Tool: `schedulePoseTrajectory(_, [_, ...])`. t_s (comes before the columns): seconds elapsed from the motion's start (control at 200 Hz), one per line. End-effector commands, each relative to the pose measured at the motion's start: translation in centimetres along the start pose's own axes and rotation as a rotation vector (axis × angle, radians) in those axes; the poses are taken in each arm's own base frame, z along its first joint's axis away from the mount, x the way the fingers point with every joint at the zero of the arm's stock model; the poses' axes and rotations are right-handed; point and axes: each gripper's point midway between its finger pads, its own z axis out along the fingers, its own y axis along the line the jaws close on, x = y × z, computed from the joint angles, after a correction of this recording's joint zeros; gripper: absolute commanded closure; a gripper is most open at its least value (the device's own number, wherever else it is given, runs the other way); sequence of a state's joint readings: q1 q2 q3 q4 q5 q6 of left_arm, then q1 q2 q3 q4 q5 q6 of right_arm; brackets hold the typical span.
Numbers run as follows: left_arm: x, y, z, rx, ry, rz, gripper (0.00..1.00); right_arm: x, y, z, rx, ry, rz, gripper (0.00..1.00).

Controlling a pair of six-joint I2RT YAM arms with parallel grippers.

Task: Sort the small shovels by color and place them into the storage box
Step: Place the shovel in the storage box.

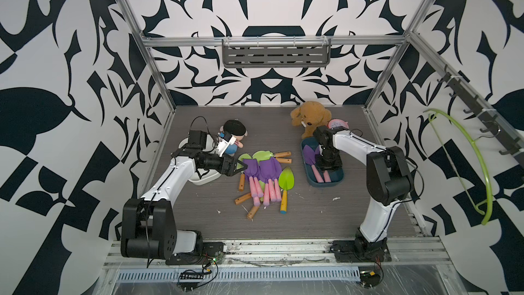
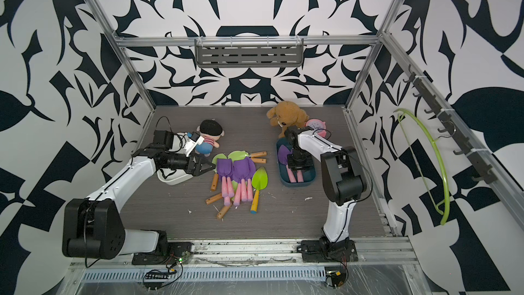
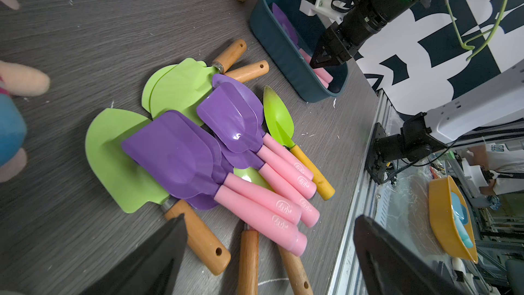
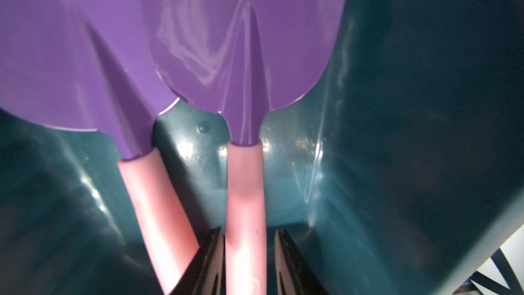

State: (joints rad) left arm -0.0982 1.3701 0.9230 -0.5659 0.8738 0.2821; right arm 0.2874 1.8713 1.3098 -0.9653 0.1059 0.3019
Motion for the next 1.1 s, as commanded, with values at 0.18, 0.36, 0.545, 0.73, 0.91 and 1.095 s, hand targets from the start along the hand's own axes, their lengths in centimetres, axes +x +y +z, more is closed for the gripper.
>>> schedulePoseTrajectory(0.18, [1.0,-0.1,0.0,0.007,0.019,-0.017,0.01,-0.9,-1.1,-0.3,0.051,-0.031,0.029,0.73])
schedulePoseTrajectory(0.36, [0.9,-0.1,-0.1,0.005,0.016,-0.018,0.01,-0.8,-2.2,-0.1,0.095,-0.036,0.057,0.76])
schedulePoseTrajectory(0.545, [0.9,-0.1,-0.1,0.007,0.015,-0.018,0.01,-0.8,-2.5,-0.1,0.102,-0.039,0.056,0.72])
schedulePoseTrajectory(0.73, [0.8,-0.2,-0.1,0.008,0.013,-0.015,0.01,-0.9,-2.4,-2.0,0.074,-0.074,0.068,0.65])
schedulePoseTrajectory(0.91, [0.7,-0.2,-0.1,0.01,0.011,-0.014,0.01,-0.1,-0.6,-5.8,-0.094,-0.14,0.113,0.61])
schedulePoseTrajectory(1.095, [0.7,-0.3,-0.1,0.021,0.01,-0.018,0.01,2.1,2.7,-7.9,-0.345,-0.173,0.153,0.55])
